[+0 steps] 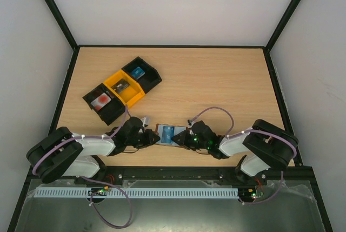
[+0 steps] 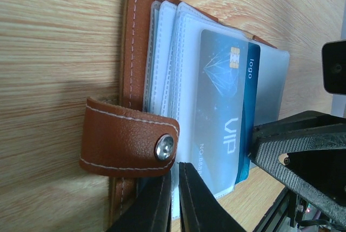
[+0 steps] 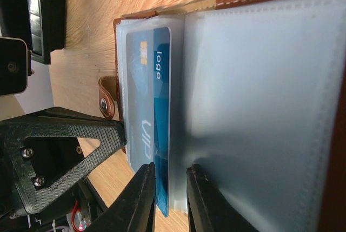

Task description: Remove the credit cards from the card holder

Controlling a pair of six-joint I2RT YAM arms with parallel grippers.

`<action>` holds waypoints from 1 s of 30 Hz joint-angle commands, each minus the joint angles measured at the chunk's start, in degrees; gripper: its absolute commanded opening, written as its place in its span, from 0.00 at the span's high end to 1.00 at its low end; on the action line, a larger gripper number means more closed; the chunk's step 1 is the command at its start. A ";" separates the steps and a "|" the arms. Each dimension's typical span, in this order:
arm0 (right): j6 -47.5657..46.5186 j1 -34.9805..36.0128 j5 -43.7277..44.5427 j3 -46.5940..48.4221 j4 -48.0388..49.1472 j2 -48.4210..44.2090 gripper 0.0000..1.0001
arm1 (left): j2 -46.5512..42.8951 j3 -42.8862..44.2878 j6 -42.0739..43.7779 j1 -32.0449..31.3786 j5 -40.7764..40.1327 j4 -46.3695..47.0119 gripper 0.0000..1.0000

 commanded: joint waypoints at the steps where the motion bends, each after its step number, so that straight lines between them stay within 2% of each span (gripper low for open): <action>1: 0.30 0.22 -0.52 1.10 2.81 1.35 0.83 | 0.55 -1.17 0.06 -0.27 0.16 0.65 0.92; 14: 0.08 0.23 -2.37 1.01 5.70 3.60 0.91 | -0.06 -1.10 -0.06 -0.24 0.55 0.64 0.92; 18: 0.12 0.26 -3.56 0.80 7.13 3.89 0.98 | -0.14 -1.14 -0.09 -0.27 0.49 0.46 0.92; 20: -0.12 0.25 -3.52 0.35 6.88 3.12 0.98 | -0.37 -1.17 -0.21 -0.26 0.24 0.29 0.92; 30: -3.38 0.17 1.12 -2.78 -3.79 -5.60 0.98 | -0.37 -1.13 0.19 -0.23 -0.81 -0.89 0.93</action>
